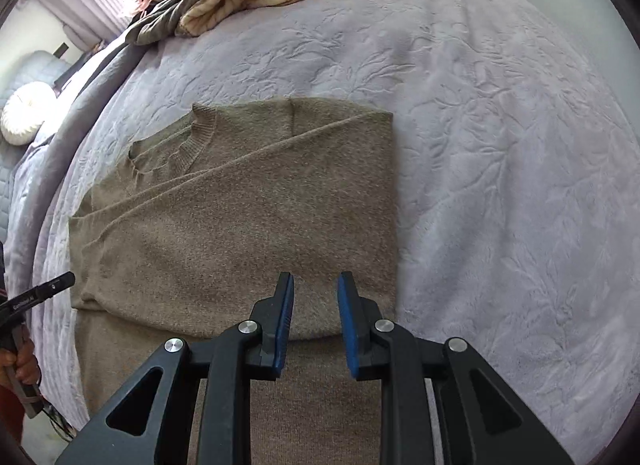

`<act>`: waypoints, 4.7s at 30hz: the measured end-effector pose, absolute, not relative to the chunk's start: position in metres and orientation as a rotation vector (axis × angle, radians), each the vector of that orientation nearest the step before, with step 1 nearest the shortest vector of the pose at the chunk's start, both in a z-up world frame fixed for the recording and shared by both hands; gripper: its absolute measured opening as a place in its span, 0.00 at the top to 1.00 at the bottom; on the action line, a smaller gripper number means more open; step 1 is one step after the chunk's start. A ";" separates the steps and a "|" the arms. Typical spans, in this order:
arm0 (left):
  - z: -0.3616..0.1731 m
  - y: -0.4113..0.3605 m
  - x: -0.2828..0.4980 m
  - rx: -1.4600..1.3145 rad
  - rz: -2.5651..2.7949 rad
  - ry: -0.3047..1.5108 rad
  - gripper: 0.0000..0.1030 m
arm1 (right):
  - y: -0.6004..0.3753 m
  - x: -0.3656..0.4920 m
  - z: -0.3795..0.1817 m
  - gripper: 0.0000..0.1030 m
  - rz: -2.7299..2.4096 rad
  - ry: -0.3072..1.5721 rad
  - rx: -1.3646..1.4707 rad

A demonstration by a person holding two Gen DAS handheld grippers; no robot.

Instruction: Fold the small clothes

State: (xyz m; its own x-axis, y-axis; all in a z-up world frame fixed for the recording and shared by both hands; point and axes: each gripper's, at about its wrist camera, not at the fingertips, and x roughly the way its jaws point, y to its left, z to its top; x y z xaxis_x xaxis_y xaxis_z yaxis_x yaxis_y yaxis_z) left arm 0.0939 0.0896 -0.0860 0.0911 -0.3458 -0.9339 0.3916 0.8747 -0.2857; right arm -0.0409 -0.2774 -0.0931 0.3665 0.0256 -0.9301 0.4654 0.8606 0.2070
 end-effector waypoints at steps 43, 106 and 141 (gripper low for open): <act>-0.117 0.115 0.200 -0.005 -0.309 1.301 0.94 | -0.390 -0.006 -0.141 0.90 -0.369 1.004 0.987; -0.037 0.112 -0.064 0.126 -0.299 1.508 0.02 | -0.208 -0.124 -0.102 0.36 -0.030 1.377 0.730; -0.119 0.203 -0.205 0.029 -0.501 1.671 0.50 | -0.172 -0.330 -0.182 0.46 -0.074 1.291 1.095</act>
